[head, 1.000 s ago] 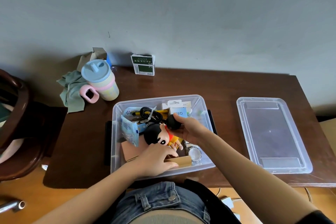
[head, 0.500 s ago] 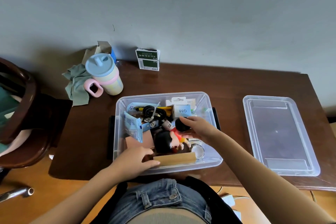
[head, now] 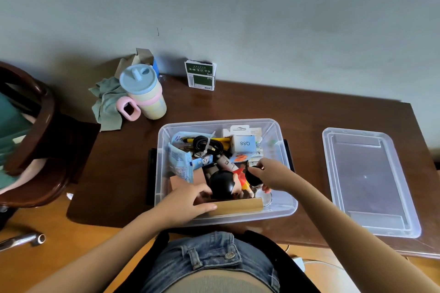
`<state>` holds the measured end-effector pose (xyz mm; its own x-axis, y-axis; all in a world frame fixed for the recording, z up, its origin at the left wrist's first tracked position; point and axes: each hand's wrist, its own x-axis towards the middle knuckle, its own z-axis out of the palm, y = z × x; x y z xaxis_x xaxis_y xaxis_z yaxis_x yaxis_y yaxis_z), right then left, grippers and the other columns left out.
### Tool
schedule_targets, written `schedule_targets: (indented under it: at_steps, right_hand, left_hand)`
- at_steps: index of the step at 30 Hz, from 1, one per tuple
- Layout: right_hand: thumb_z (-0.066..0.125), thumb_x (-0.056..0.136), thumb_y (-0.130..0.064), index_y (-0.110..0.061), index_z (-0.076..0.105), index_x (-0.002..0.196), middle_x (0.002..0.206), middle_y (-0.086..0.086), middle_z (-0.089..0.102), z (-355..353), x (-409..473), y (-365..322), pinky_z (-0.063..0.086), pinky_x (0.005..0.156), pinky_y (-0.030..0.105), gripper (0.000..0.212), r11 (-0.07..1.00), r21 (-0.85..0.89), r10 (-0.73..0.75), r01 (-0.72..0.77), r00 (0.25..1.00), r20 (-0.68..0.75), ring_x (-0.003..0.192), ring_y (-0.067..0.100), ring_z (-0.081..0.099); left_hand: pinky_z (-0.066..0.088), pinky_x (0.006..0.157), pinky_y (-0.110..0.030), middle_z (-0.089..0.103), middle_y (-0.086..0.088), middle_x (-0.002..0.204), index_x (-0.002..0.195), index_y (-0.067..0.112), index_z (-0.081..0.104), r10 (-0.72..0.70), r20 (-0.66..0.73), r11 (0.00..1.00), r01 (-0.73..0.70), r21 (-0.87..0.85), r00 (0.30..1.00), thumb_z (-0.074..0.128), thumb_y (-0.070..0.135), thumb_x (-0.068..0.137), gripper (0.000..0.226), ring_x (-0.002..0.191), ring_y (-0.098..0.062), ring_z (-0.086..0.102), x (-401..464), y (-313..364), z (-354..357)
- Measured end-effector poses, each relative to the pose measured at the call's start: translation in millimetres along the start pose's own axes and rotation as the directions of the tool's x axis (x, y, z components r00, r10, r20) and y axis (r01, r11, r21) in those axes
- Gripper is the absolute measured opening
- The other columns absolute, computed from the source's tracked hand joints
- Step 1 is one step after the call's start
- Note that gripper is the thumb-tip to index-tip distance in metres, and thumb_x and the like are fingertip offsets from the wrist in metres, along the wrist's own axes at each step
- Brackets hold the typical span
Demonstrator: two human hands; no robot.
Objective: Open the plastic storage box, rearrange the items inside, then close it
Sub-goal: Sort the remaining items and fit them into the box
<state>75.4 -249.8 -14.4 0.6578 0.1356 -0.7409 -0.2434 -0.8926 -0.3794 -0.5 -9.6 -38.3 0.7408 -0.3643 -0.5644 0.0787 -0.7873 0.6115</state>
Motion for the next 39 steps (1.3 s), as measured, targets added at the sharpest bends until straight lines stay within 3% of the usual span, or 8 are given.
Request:
schedule_targets:
  at_steps: [5,11,15,19,22,29,35,39]
  right_hand:
    - [0.041,0.099,-0.04,-0.007,0.051,0.105,0.096,0.009,0.061,9.1,4.1,3.2,0.037,0.06,0.025,0.035,0.957,-0.291,-0.027,0.009,0.998,-0.058,0.076,0.019,0.052]
    - [0.043,0.098,-0.035,-0.01,0.048,0.101,0.089,0.006,0.059,9.4,8.7,-4.8,0.041,0.059,0.028,0.025,0.986,-0.166,-0.042,0.009,0.979,-0.2,0.074,0.019,0.053]
    - [0.047,0.098,-0.027,-0.004,0.057,0.109,0.096,0.014,0.066,6.1,6.9,-12.4,0.05,0.07,0.035,0.027,0.98,0.168,-0.083,0.108,0.985,-0.151,0.078,0.021,0.061]
    - [0.05,0.097,-0.019,-0.003,0.054,0.119,0.101,0.007,0.065,0.2,1.2,-7.7,0.047,0.063,0.019,0.028,0.962,0.233,-0.11,0.143,0.983,-0.147,0.077,0.014,0.061]
    - [0.054,0.095,-0.021,-0.004,0.054,0.12,0.098,0.004,0.067,-1.1,2.3,-7.6,0.053,0.073,0.024,0.03,0.933,0.331,-0.087,0.138,0.983,-0.165,0.079,0.012,0.066]
    - [0.05,0.092,-0.032,-0.013,0.051,0.116,0.096,0.003,0.067,0.7,3.7,-19.1,0.054,0.069,0.036,0.031,0.98,-0.194,-0.111,0.048,0.939,-0.326,0.079,0.02,0.062]
    - [0.047,0.095,-0.03,-0.013,0.05,0.117,0.099,0.003,0.064,-1.9,-4.0,-14.6,0.041,0.061,0.027,0.028,0.85,-0.52,-0.09,-0.078,0.952,-0.291,0.084,0.02,0.06]
    - [0.047,0.095,-0.036,-0.015,0.054,0.115,0.104,0.001,0.064,-7.5,-11.0,-20.6,0.045,0.064,0.026,0.029,0.86,-0.51,-0.139,-0.018,0.953,-0.269,0.09,0.019,0.061]
  left_hand:
    - [0.047,0.078,-0.026,0.065,0.004,0.114,0.122,0.021,0.06,0.01,0.133,0.981,-0.036,0.193,0.991,0.049,0.064,0.086,0.057,0.098,-0.01,0.06,2.8,10.2,-5.3]
    - [0.036,0.057,-0.025,0.062,0.002,0.085,0.096,0.017,0.063,0.047,0.145,0.953,-0.088,0.289,0.988,0.041,0.061,0.092,0.049,0.073,-0.011,0.053,7.0,21.4,-10.0]
    - [0.045,0.069,-0.029,0.061,0.011,0.081,0.1,0.033,0.065,0.082,-0.052,0.978,-0.07,0.196,0.995,0.042,0.055,0.093,0.032,0.07,-0.001,0.053,8.9,22.9,-15.2]
    - [0.046,0.067,-0.03,0.06,0.009,0.076,0.093,0.032,0.065,0.127,-0.207,0.985,-0.099,0.141,0.97,0.049,0.042,0.094,0.018,0.06,-0.002,0.051,7.8,29.5,-15.4]
    - [0.048,0.064,-0.029,0.064,0.007,0.073,0.094,0.028,0.067,0.175,-0.27,0.984,-0.163,0.066,0.947,0.053,0.034,0.094,0.015,0.06,-0.005,0.055,4.1,36.6,-19.7]
    - [0.047,0.078,-0.027,0.064,0.002,0.093,0.097,0.012,0.071,0.277,-0.692,0.96,-0.221,0.171,0.667,0.068,0.005,0.083,0.017,0.088,-0.014,0.058,-7.9,20.0,-44.5]
    - [0.03,0.096,-0.031,0.051,0.007,0.128,0.128,0.025,0.054,0.203,-0.431,0.953,-0.076,0.294,0.879,0.052,-0.002,0.074,0.061,0.12,-0.016,0.043,-9.2,-14.7,-64.0]
    - [0.032,0.096,-0.033,0.051,0.005,0.115,0.118,0.026,0.061,0.263,-0.361,0.887,-0.077,0.456,0.895,0.063,0.015,0.078,0.042,0.11,-0.018,0.048,-6.1,-19.2,-73.3]
